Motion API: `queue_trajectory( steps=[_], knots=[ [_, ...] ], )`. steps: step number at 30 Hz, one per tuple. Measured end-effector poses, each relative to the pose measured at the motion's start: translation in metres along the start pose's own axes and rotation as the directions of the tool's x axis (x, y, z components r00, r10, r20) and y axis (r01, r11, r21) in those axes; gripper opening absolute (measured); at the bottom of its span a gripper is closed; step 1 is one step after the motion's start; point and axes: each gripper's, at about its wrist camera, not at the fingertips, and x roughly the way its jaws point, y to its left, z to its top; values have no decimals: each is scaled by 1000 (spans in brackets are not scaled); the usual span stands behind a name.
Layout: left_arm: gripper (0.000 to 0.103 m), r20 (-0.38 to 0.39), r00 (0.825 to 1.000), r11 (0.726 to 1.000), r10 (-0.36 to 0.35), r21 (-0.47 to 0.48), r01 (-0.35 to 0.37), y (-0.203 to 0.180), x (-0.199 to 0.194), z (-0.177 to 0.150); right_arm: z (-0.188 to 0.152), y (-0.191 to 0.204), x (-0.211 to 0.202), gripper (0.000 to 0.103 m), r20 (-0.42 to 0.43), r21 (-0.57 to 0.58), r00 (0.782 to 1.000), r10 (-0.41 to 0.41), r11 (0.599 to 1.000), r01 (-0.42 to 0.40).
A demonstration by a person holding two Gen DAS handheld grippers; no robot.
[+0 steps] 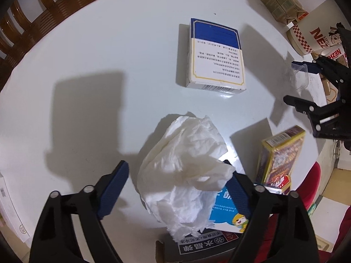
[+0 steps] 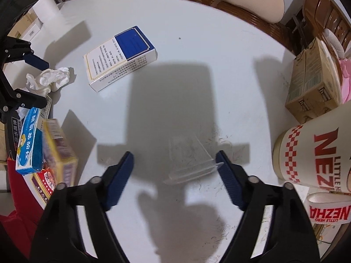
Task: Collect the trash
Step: 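Grasp the crumpled tissue with the left tool while the right tool grasps the clear plastic cup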
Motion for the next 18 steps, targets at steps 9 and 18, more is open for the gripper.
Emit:
queue_trajectory(
  steps=[9, 18],
  knots=[
    [46, -3, 1000, 999, -9, -33, 9, 11, 3, -12, 2, -2, 0, 45, 18, 20, 1000, -1, 1000, 0],
    [27, 17, 1000, 996, -19, -83, 21, 24, 0, -18, -9, 7, -14, 45, 75, 44, 997, -33, 999, 30]
  ],
)
